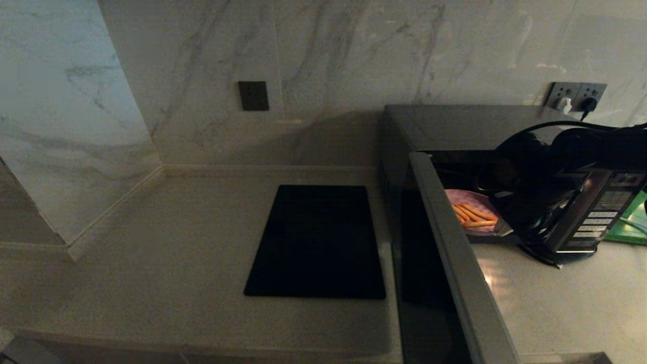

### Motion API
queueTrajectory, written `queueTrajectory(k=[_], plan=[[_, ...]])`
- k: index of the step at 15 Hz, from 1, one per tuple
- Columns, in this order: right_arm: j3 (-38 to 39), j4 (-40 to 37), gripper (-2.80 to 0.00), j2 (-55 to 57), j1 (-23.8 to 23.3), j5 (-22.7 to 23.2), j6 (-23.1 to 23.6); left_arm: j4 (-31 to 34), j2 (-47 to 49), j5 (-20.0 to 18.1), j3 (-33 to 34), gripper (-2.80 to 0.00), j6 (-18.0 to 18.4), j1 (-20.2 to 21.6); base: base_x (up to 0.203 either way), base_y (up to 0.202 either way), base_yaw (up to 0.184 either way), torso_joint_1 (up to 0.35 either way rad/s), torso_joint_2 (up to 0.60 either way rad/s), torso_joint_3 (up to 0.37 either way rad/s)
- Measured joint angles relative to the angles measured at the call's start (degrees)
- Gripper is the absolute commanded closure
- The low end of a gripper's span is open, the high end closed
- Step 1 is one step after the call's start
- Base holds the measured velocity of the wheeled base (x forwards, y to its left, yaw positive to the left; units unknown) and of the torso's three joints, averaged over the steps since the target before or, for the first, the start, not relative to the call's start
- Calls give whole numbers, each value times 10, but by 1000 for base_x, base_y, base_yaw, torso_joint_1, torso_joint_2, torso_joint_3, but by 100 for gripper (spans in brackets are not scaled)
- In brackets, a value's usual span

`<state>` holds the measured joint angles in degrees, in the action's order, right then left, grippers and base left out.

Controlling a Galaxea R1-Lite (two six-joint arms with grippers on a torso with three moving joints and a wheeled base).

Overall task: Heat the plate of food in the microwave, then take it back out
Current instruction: Put the plate in the microwave oven

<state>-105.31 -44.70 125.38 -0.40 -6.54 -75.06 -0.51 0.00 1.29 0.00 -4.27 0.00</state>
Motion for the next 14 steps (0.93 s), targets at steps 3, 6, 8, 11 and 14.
queueTrajectory(k=[3,6,8,11,14], plan=[[-1,0,-280,1,0,0,0,0,0,0,0,0,0,0,0,0,0,0,0,0],[-2,0,-280,1,0,2,-1,0,0,0,0,0,0,0,0,0,0,0,0,0],[-2,0,-280,1,0,3,1,0,0,0,0,0,0,0,0,0,0,0,0,0],[-2,-1,-280,0,0,3,1,0,0,0,0,0,0,0,0,0,0,0,0,0],[-2,-1,-280,-5,-1,2,2,0,0,0,0,0,0,0,0,0,0,0,0,0]])
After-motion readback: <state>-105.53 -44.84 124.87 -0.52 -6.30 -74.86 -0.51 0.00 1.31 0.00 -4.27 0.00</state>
